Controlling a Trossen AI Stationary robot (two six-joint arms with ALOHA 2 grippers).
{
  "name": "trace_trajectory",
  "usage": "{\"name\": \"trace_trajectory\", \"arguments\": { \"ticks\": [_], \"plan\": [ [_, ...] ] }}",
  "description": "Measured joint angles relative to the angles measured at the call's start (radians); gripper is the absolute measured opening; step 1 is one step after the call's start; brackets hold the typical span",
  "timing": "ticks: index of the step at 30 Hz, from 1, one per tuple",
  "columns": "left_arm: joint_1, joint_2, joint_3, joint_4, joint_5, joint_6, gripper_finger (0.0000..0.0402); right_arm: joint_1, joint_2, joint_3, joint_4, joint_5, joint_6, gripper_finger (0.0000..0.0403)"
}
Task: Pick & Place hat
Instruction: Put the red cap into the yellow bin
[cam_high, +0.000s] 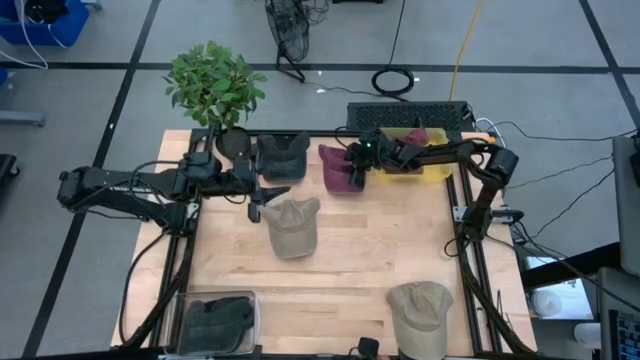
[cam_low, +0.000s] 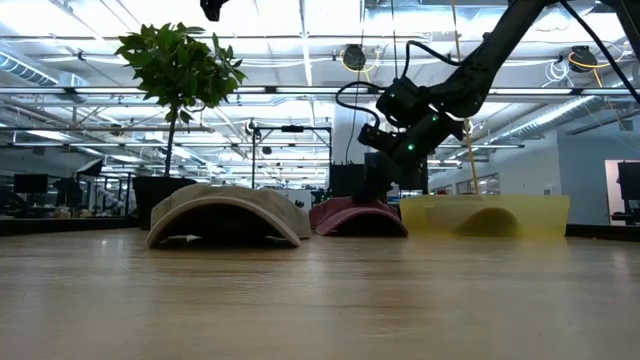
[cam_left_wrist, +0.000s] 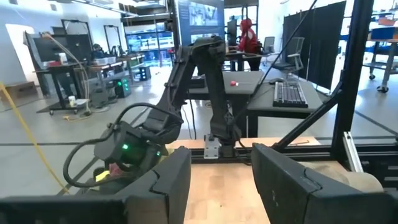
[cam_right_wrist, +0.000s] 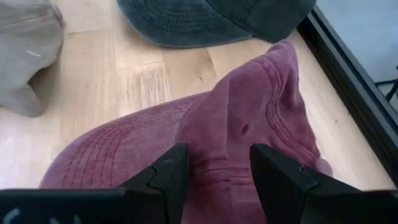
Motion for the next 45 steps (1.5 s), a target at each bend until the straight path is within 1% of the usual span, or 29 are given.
{"name": "trace_trajectory", "arguments": {
  "ticks": [7,9,11,13,18,19,24,28,36,40,42,45],
  "plan": [
    [0.001,0.0,0.0,-0.008,0.001,-0.002,0.0172,0.001,0.009,0.002,-0.049,-0.007,0.023,0.0154],
    [-0.002,0.0,0.0,-0.021,0.001,-0.002,0.0172,0.002,0.009,0.002,-0.05,-0.008,0.022,0.0147],
    [-0.008,0.0,0.0,-0.027,0.001,-0.002,0.0172,0.003,0.009,0.002,-0.053,-0.008,0.023,0.0132],
    [-0.009,0.0,0.0,-0.029,0.002,-0.002,0.0172,0.008,0.009,0.002,-0.059,-0.008,0.019,0.0108],
    [-0.023,0.001,0.0,-0.047,0.002,-0.014,0.0172,0.035,0.009,0.001,-0.051,-0.007,-0.01,0.0017],
    [-0.027,0.001,0.0,-0.046,0.002,-0.013,0.0172,0.041,0.009,0.0,-0.045,-0.006,-0.012,0.001],
    [-0.037,0.001,0.0,-0.044,0.002,-0.002,0.0172,0.07,-0.023,-0.002,-0.038,0.0,-0.036,0.0007],
    [-0.04,0.001,0.0,-0.043,-0.007,0.005,0.0172,0.094,-0.109,-0.003,-0.05,0.014,-0.056,0.0005],
    [-0.04,0.001,0.0,-0.053,-0.008,-0.007,0.0172,0.127,-0.356,-0.003,-0.178,0.194,-0.167,0.0002],
    [-0.041,0.001,0.0,-0.069,-0.008,-0.027,0.0172,0.096,-0.484,-0.002,-0.287,0.287,-0.242,0.0002],
    [-0.041,0.001,0.0,-0.072,-0.008,-0.026,0.0172,0.065,-0.538,-0.002,-0.345,0.31,-0.294,0.0001],
    [-0.041,0.001,0.0,-0.072,-0.008,-0.025,0.0172,-0.007,-0.602,-0.002,-0.46,0.31,-0.365,0.0001]
  ]
}}
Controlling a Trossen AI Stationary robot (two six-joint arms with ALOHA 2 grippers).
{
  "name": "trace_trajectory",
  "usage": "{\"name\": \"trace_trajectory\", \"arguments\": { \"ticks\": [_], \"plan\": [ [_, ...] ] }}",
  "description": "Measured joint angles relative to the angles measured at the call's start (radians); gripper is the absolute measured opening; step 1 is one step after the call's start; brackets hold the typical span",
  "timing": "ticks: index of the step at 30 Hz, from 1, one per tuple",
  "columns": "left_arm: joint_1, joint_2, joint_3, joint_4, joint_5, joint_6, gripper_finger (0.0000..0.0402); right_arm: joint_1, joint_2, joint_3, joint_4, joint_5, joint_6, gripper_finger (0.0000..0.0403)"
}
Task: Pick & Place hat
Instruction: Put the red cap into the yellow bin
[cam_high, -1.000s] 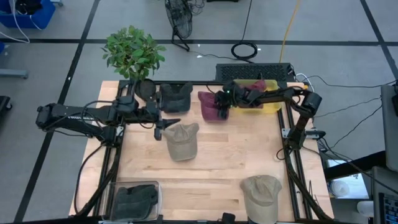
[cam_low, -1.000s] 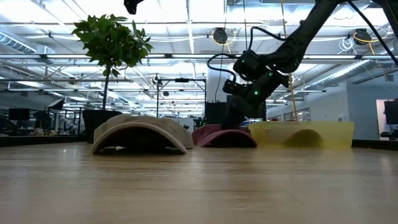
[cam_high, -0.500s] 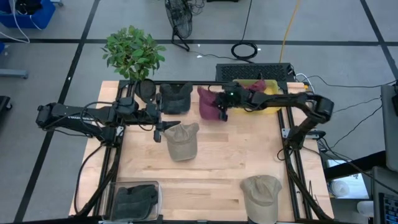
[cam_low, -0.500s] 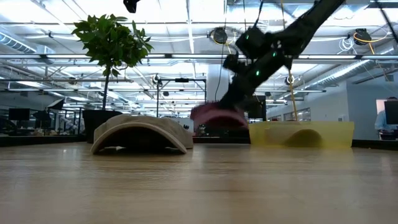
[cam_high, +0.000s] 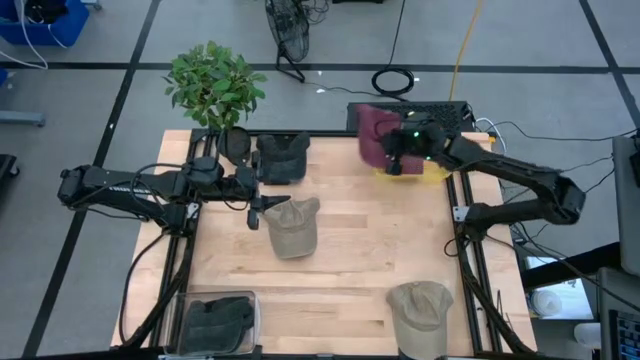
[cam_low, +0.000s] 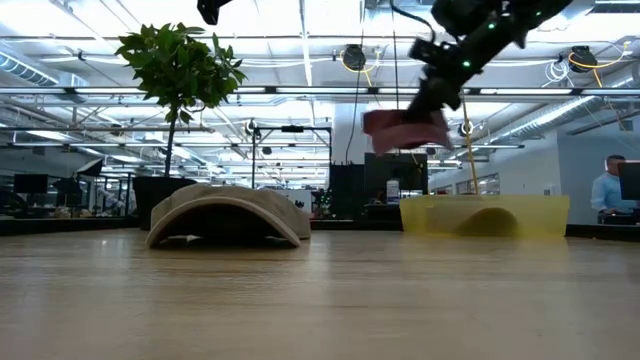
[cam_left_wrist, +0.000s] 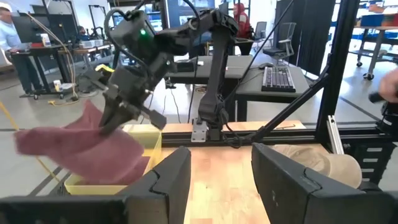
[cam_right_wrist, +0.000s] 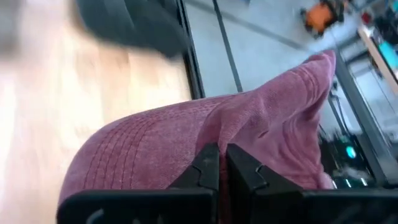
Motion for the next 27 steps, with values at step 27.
{"name": "trace_trajectory", "arguments": {
  "ticks": [27],
  "plan": [
    [0.002,0.0,0.0,0.008,-0.001,0.037,0.0172,-0.261,0.016,-0.322,0.131,-0.182,-0.271,0.0005]
  ]
}}
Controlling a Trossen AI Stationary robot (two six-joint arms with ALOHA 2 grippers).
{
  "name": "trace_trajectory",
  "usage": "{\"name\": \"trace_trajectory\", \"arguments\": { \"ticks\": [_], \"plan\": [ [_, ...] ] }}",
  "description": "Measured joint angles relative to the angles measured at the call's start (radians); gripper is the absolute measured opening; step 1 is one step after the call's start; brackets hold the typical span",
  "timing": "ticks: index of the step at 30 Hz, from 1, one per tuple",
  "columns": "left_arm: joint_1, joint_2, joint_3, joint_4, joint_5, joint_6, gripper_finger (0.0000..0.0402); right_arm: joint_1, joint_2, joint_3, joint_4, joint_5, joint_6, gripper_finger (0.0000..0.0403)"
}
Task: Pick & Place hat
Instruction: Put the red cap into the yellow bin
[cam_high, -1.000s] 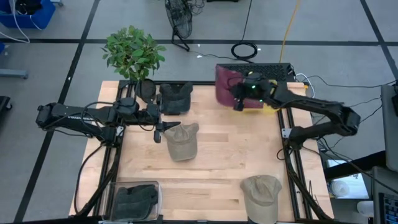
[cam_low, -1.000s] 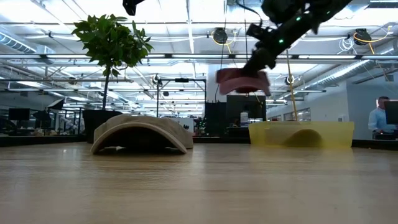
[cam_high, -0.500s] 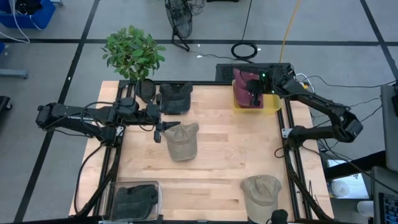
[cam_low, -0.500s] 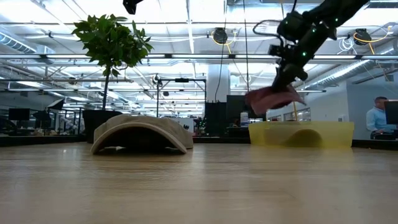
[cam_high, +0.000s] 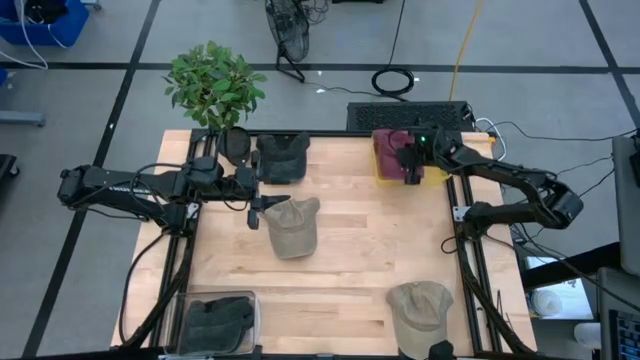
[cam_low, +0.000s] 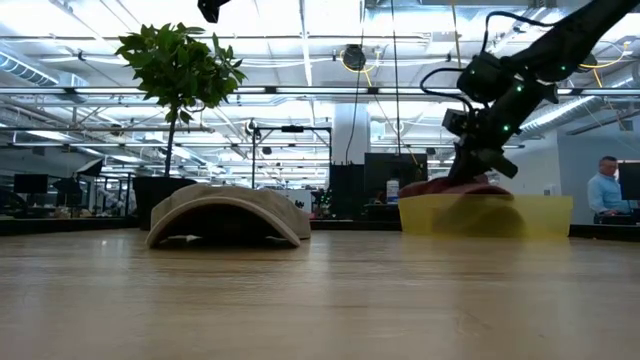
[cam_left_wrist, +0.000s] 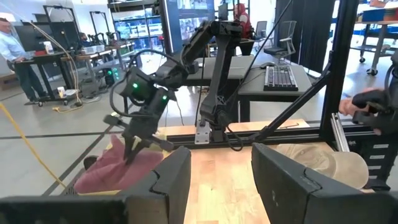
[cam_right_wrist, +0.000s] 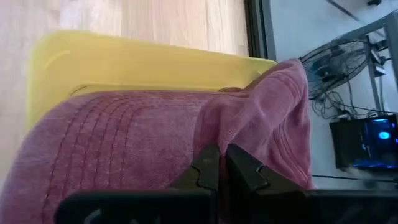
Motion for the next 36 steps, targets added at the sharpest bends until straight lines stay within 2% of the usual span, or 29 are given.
{"name": "trace_trajectory", "arguments": {
  "ticks": [6,14,21,27,29,32,34,36],
  "plan": [
    [0.0,0.0,0.0,-0.001,0.0,0.0,0.0172,0.0,0.0,-0.034,0.056,0.005,0.002,0.0007],
    [0.0,0.0,0.0,-0.002,0.0,0.0,0.0172,0.0,0.002,-0.066,0.174,0.084,0.027,0.0008],
    [0.0,0.0,0.0,-0.002,0.0,0.0,0.0172,0.001,0.002,-0.069,0.168,0.083,0.035,0.0008],
    [0.0,0.0,0.0,-0.002,0.0,0.001,0.0172,0.001,0.002,-0.068,0.146,0.082,0.146,0.0009],
    [0.0,0.0,0.0,-0.002,0.0,0.001,0.0172,0.001,0.002,-0.068,0.148,0.127,0.156,0.0013],
    [0.0,0.0,0.0,-0.002,0.0,0.001,0.0172,0.001,0.003,-0.069,0.188,0.251,0.157,0.0027],
    [0.0,0.0,0.0,-0.002,0.0,0.001,0.0172,-0.003,0.003,-0.069,0.215,0.262,0.158,0.0038],
    [0.0,0.0,0.0,-0.002,0.0,0.001,0.0172,-0.004,0.003,-0.069,0.22,0.226,0.165,0.0048]
  ]
}}
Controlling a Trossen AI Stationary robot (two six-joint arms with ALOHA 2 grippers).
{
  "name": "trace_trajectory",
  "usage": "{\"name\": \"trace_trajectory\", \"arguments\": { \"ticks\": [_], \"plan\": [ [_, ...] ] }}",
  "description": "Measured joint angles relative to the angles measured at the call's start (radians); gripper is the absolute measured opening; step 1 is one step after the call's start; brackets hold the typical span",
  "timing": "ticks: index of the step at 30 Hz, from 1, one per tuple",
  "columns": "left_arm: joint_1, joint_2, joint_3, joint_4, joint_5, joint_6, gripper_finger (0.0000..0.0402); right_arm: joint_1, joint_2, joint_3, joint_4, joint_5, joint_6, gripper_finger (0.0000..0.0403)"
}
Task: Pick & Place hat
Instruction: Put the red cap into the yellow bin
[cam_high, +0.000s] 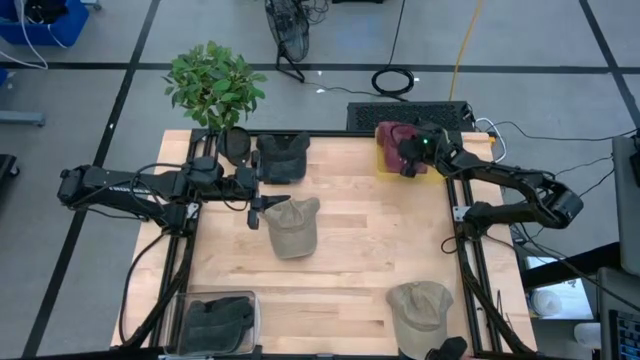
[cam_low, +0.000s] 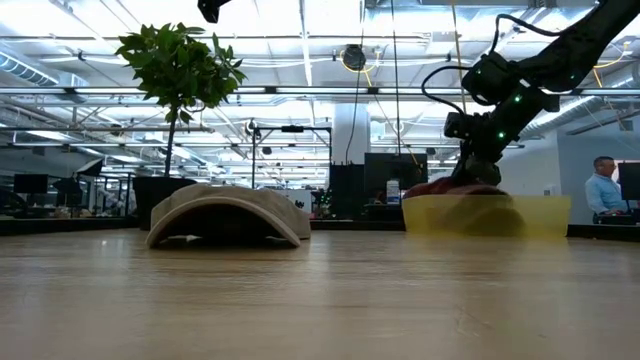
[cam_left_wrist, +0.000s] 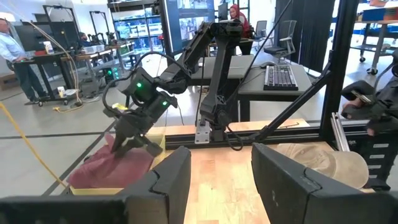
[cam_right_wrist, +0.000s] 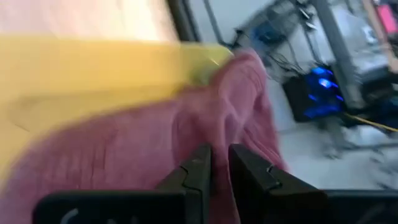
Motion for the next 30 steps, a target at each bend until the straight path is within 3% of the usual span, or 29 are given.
{"name": "trace_trajectory", "arguments": {
  "ticks": [6,16,23,30],
  "plan": [
    [0.0,0.0,0.0,0.0,0.0,0.0,0.0172,0.017,0.0,0.0,-0.014,-0.148,0.078,0.0062],
    [0.0,0.0,0.0,-0.001,0.0,0.001,0.0172,0.04,0.0,0.0,-0.026,-0.149,0.207,0.0064],
    [0.0,0.0,0.0,-0.001,-0.025,0.001,0.0172,0.04,-0.002,0.001,0.018,-0.148,0.462,0.0064],
    [0.0,0.0,0.0,-0.005,-0.025,-0.001,0.0172,0.046,-0.1,0.002,0.059,-0.146,0.683,0.0064]
  ]
}}
